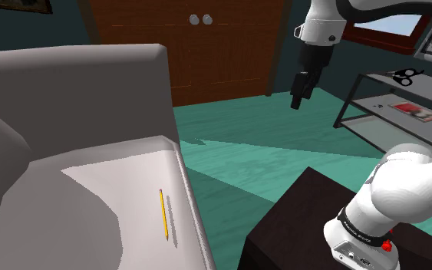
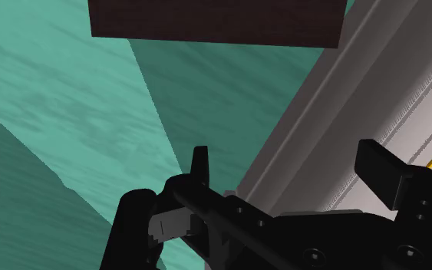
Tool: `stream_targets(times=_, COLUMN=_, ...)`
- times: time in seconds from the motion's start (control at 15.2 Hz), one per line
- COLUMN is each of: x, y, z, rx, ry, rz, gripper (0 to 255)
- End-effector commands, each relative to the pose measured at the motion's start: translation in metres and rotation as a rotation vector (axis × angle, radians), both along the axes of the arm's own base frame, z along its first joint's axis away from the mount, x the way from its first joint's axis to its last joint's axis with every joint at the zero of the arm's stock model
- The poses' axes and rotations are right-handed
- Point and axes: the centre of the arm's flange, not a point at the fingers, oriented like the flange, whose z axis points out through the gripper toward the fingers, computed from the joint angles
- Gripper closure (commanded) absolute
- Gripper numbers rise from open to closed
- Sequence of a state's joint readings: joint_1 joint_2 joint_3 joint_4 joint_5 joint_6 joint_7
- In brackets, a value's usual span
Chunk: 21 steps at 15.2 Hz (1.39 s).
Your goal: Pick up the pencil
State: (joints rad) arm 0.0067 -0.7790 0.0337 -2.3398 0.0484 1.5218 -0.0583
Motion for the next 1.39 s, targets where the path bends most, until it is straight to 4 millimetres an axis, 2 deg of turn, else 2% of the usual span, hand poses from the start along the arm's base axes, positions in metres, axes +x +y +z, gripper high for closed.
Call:
stream_targets(times=0.0, x=0.0, y=0.0, z=0.0, rx=0.0, ry=0.0, rz=0.0, gripper=0)
stream_targets(times=0.66, x=-0.008, y=0.112, z=-0.069, rx=-0.003, ry=-0.033, rz=-0.128, gripper=0)
stream_targets(times=1.32, x=0.0, y=0.225, z=-0.138, rx=-0.007, ry=-0.066, rz=-0.256, gripper=0)
